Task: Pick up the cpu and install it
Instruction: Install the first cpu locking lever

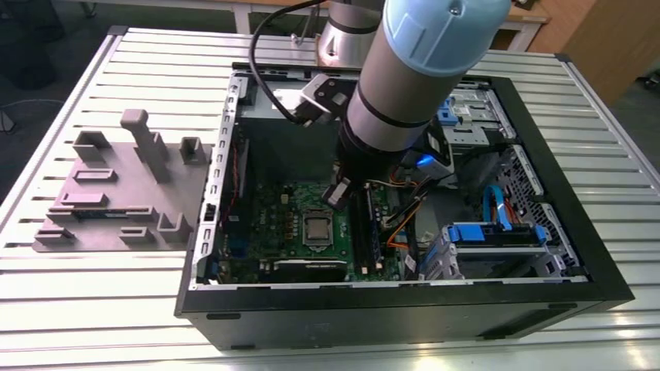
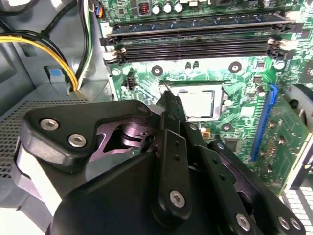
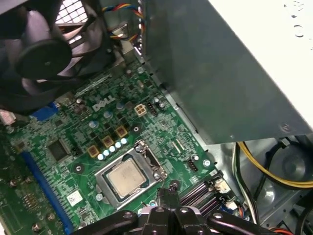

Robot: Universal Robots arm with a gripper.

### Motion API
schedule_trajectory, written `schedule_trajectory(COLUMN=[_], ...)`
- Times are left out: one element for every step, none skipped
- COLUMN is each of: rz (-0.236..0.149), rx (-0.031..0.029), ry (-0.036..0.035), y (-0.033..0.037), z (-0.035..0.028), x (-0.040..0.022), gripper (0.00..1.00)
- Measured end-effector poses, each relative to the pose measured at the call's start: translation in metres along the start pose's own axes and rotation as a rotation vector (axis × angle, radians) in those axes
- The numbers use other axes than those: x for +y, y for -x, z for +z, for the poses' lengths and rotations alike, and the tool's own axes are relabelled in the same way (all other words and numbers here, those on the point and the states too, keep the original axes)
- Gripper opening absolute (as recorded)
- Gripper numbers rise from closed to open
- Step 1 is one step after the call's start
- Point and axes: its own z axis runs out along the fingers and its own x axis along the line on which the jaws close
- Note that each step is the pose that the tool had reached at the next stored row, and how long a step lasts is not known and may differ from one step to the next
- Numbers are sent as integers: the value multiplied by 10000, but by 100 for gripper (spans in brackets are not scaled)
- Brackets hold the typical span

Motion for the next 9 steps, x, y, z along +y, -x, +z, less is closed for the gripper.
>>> schedule_trajectory(rz=[-72, -150, -217, -253, -258, -258, -260, -261, -261], rx=[14, 28, 38, 41, 43, 44, 43, 44, 44], ry=[4, 9, 9, 10, 10, 10, 10, 10, 10], y=[-5, -10, -16, -19, -19, -19, -19, -19, -19], z=[0, 0, 0, 0, -1, -1, 0, -1, -1], x=[-2, -4, -5, -6, -6, -6, -7, -7, -7], gripper=[11, 11, 11, 11, 11, 11, 11, 11, 11])
